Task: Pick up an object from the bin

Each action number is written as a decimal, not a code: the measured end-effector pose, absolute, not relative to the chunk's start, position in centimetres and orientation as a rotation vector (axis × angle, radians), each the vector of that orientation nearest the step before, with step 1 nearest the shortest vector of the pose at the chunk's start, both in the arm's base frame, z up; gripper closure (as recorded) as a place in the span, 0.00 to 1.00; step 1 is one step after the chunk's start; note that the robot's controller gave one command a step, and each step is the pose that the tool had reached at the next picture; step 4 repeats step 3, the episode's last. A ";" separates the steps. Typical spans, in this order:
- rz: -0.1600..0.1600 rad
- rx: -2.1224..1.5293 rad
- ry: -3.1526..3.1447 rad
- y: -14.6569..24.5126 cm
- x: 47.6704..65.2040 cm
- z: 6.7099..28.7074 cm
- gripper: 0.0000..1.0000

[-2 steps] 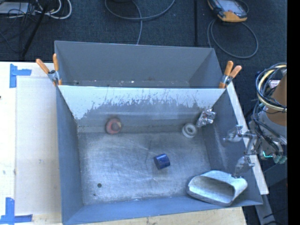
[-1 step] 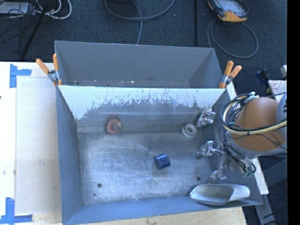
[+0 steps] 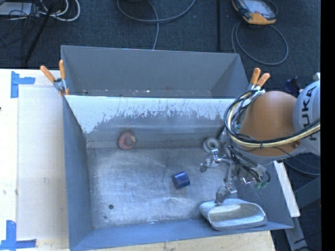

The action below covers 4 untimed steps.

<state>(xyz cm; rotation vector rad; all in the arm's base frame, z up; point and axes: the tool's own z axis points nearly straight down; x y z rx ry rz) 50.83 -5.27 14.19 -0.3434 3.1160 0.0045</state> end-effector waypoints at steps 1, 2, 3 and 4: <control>0.007 -0.421 3.115 2.1 53.2 7.6 0.00; 0.001 -0.417 3.116 1.7 53.1 7.8 1.00; -0.002 -0.758 3.043 -1.2 51.3 21.2 1.00; -0.002 -0.758 3.043 -1.2 51.3 21.2 1.00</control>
Offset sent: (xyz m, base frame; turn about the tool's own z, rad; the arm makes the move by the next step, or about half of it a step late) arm 0.0234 0.0681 -0.0628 -0.0425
